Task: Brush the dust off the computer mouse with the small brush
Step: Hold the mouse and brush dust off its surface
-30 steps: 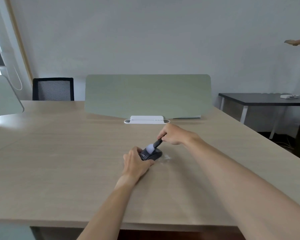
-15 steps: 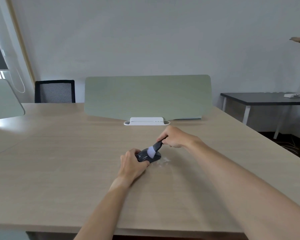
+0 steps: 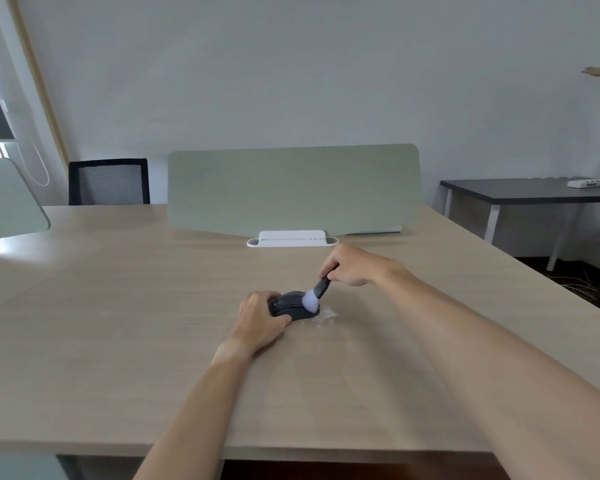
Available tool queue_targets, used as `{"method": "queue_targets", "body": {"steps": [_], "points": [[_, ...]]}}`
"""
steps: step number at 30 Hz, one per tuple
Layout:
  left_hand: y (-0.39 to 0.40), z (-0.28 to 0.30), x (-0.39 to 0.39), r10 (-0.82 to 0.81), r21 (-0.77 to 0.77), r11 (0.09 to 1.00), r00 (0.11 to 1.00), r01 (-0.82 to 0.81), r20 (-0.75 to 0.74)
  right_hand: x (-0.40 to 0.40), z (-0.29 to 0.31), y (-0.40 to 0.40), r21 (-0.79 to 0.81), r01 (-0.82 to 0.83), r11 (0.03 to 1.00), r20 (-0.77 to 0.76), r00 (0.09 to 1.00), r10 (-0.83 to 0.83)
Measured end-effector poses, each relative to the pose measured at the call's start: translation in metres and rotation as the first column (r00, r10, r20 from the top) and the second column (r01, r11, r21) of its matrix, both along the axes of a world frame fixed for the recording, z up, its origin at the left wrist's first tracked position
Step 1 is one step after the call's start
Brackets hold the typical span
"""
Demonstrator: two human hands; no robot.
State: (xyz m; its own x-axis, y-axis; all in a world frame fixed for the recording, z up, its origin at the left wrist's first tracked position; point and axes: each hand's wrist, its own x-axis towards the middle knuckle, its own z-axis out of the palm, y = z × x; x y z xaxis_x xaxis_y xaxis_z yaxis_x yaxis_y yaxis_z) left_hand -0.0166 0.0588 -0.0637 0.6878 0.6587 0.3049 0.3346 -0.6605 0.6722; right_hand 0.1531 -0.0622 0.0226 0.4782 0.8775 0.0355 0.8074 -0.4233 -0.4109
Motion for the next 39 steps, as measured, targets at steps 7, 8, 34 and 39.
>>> {"method": "queue_targets", "body": {"steps": [7, 8, 34, 39], "points": [[0.003, -0.004, 0.004, 0.001, 0.037, 0.999, 1.0, -0.001, -0.013, -0.006, -0.012, -0.003, 0.186, 0.024, 0.982, -0.114, 0.993, -0.002], [0.004, -0.004, 0.004, 0.001, 0.035, 0.999, 1.0, 0.0, -0.017, -0.007, -0.017, -0.003, 0.169, 0.026, 0.985, -0.108, 0.994, -0.008], [0.0, -0.002, 0.009, -0.057, 0.069, 0.995, 0.992, 0.065, -0.116, -0.02, -0.008, -0.005, 0.258, 0.018, 0.966, -0.108, 0.994, 0.01], [0.003, -0.004, 0.009, -0.065, 0.093, 0.993, 0.991, 0.075, -0.115, -0.018, -0.025, -0.007, 0.221, 0.05, 0.974, -0.104, 0.994, -0.027]]}}
